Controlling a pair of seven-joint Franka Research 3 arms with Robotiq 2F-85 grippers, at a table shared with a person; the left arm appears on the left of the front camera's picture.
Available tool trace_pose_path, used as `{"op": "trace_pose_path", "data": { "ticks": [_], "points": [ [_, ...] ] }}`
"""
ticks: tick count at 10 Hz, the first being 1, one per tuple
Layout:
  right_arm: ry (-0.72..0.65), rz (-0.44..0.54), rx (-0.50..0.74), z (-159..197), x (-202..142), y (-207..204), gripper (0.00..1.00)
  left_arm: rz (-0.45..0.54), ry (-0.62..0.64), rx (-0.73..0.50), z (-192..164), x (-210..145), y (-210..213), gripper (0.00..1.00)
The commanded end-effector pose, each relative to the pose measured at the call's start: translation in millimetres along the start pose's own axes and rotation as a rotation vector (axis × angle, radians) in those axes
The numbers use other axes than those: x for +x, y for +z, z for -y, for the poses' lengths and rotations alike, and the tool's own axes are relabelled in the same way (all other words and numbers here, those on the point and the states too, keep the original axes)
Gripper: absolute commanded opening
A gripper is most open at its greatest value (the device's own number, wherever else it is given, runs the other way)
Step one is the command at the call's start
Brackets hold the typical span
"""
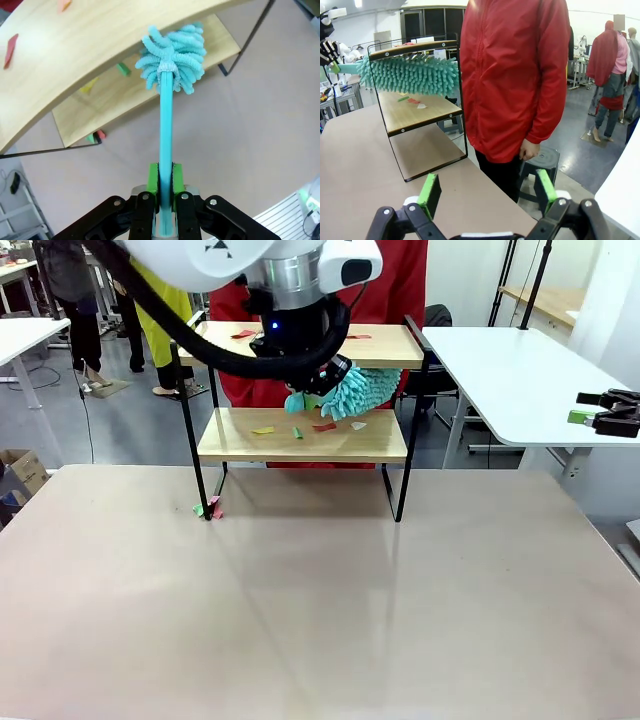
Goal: Clean the shelf.
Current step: Clean the specific section of the Shelf indicated by the human with the Duster.
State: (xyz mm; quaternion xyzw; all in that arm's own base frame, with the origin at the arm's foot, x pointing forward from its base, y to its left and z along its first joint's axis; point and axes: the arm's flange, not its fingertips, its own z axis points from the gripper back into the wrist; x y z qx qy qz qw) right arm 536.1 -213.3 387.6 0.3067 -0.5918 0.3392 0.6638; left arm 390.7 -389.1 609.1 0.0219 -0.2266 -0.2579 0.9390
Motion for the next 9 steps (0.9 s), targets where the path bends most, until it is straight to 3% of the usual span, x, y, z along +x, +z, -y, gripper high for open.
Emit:
{"op": "trace_pose_path", "data": {
  "ticks": [1,5,9],
  "points": [
    [-0.012,-0.011,-0.015,-1,8,-3,1.0,-0.012,0.024,0.041,13,21,-1,0.13],
    [-0.012,-0.011,-0.015,-1,8,-3,1.0,-0.067,0.109,0.104,24,53,-32,0.13],
    [-0.012,-0.011,-0.015,-1,8,-3,1.0,-0.082,0.149,0.053,35,71,-51,0.13]
  ]
}}
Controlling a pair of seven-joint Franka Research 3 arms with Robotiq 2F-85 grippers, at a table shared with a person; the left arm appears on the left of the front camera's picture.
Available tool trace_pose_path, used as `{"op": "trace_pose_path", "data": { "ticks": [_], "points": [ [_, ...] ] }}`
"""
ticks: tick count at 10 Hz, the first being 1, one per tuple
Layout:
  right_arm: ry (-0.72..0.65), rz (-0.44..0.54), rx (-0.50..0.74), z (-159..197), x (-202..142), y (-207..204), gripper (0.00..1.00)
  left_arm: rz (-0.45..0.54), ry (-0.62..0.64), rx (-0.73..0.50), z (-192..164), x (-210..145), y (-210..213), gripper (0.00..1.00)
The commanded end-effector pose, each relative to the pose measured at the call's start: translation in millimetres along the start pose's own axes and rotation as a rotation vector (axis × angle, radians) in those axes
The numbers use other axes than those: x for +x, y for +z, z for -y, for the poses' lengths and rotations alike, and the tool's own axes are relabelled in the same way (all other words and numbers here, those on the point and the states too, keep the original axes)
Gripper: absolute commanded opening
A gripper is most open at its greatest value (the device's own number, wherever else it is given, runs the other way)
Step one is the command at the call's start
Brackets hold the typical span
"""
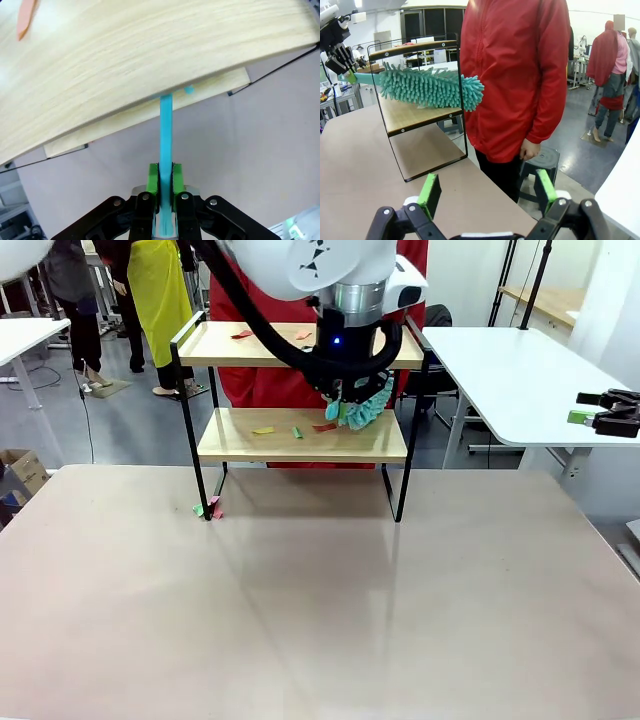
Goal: Clean the shelf.
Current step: Clean the specific section of the Shelf indicated by the human with the Duster.
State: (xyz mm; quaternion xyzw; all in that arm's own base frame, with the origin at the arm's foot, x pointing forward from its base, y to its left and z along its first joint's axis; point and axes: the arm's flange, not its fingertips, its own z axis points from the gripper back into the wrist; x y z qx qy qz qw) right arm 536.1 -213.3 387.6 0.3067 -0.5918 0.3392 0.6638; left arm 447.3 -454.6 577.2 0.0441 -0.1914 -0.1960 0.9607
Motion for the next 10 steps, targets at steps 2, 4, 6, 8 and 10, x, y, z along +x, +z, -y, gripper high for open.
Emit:
{"op": "trace_pose_path", "data": {
  "ticks": [2,4,6,8,10],
  "points": [
    [-0.012,-0.011,-0.015,-1,8,-3,1.0,-0.018,0.034,0.01,10,17,2,0.13],
    [-0.012,-0.011,-0.015,-1,8,-3,1.0,-0.063,0.024,-0.02,21,19,-21,0.13],
    [-0.012,-0.011,-0.015,-1,8,-3,1.0,-0.08,0.039,-0.071,28,15,-39,0.13],
    [-0.012,-0.011,-0.015,-1,8,-3,1.0,-0.101,0.033,-0.096,36,7,-51,0.13],
    [-0.012,-0.011,-0.015,-1,8,-3,1.0,-0.141,0.021,-0.112,37,-2,-58,0.13]
  ]
}}
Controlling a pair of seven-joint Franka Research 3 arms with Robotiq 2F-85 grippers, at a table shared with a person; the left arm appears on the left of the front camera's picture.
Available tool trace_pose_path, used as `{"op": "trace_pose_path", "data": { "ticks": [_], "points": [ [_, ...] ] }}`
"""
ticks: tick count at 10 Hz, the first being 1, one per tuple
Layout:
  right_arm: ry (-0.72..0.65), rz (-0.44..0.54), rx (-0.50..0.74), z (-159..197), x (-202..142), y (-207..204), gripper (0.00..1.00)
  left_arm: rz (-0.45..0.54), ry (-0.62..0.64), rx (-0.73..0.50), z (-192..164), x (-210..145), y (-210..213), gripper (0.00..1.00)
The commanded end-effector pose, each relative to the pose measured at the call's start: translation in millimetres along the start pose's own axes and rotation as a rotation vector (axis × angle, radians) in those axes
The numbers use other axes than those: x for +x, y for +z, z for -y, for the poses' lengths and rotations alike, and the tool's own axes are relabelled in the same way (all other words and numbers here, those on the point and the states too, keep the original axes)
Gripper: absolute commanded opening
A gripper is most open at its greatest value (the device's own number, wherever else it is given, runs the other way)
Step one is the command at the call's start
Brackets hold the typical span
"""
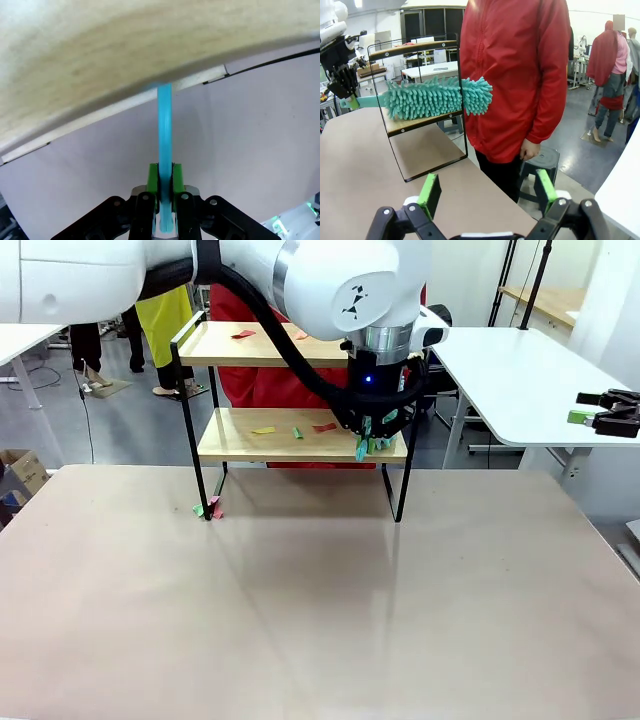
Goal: Clean the shelf.
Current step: Clean the specific section of the Shelf indicated by the human with the Duster.
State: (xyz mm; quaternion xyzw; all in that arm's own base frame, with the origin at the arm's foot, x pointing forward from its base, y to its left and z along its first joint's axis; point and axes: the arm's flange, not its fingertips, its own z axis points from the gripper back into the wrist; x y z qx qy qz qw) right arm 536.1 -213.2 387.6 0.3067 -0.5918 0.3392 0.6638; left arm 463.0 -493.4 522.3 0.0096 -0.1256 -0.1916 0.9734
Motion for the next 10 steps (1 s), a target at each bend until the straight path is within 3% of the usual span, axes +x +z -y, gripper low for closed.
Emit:
{"op": "trace_pose_path", "data": {
  "ticks": [1,2,5,7,10],
  "points": [
    [-0.012,-0.011,-0.015,-1,8,-3,1.0,-0.05,-0.009,-0.032,-8,-14,3,0.13],
    [-0.012,-0.011,-0.015,-1,8,-3,1.0,0.0,0.0,0.0,0,0,0,0.13],
    [-0.012,-0.011,-0.015,-1,8,-3,1.0,-0.011,0.008,-0.007,-1,1,0,0.13],
    [-0.012,-0.011,-0.015,-1,8,-3,1.0,-0.003,0.083,-0.011,12,-9,-9,0.13],
    [-0.012,-0.011,-0.015,-1,8,-3,1.0,-0.045,0.137,-0.016,1,-25,-15,0.13]
  ]
}}
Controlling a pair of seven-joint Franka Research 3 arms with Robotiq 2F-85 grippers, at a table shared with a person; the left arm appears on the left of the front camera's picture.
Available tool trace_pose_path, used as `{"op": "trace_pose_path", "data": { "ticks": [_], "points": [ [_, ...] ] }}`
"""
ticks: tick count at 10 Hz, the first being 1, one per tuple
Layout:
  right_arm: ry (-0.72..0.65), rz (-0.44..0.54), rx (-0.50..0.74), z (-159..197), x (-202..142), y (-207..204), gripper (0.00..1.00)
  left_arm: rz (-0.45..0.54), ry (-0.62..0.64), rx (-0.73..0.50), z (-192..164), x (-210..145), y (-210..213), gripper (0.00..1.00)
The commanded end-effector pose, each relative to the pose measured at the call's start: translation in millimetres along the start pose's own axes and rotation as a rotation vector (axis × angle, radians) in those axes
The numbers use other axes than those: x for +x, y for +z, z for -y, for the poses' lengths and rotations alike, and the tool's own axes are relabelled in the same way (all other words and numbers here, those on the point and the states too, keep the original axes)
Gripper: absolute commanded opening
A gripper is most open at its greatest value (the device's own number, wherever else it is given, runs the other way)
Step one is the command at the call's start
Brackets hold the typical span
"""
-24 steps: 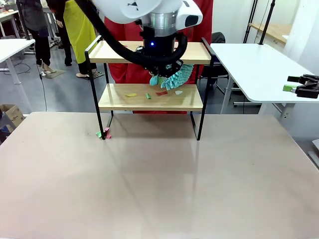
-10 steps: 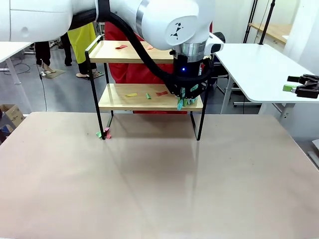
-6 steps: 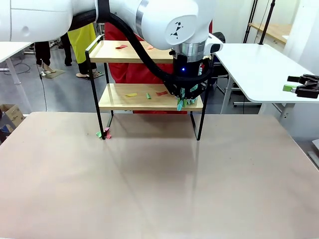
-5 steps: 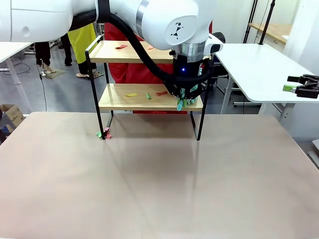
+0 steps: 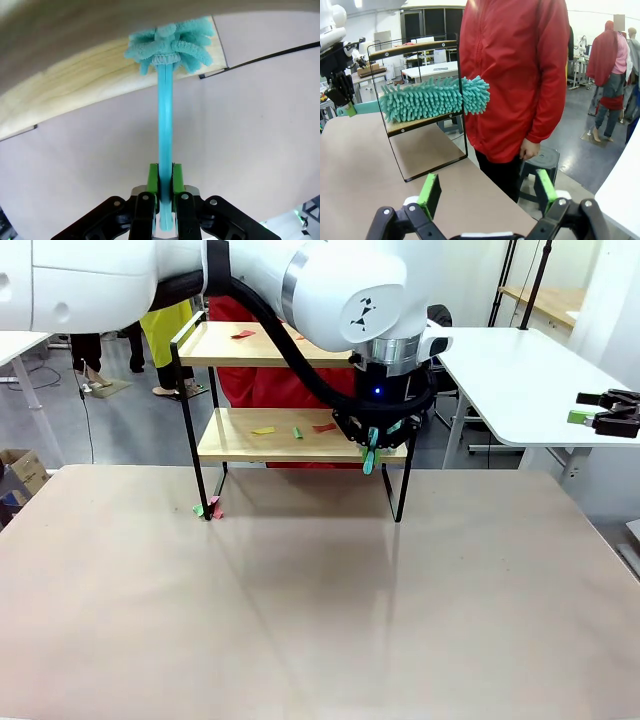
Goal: Clean the shelf.
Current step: Clean the specific section of the Shelf indicated by the human with the Duster.
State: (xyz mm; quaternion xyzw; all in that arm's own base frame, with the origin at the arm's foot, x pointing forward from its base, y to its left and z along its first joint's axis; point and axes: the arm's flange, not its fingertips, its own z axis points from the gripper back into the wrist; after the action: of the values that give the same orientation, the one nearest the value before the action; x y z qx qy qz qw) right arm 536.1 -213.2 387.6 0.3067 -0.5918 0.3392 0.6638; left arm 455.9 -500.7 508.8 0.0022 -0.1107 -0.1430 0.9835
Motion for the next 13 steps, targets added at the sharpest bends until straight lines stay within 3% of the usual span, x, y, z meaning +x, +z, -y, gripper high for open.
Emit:
{"op": "trace_pose_path", "data": {
  "ticks": [1,6,13],
  "points": [
    [-0.012,-0.011,-0.015,-1,8,-3,1.0,-0.027,0.059,-0.005,-20,-23,-5,0.13],
    [-0.012,-0.011,-0.015,-1,8,-3,1.0,-0.06,0.12,0.0,-72,-49,-7,0.13],
    [-0.012,-0.011,-0.015,-1,8,-3,1.0,-0.143,0.119,0.044,-172,-72,-16,0.13]
  ]
}}
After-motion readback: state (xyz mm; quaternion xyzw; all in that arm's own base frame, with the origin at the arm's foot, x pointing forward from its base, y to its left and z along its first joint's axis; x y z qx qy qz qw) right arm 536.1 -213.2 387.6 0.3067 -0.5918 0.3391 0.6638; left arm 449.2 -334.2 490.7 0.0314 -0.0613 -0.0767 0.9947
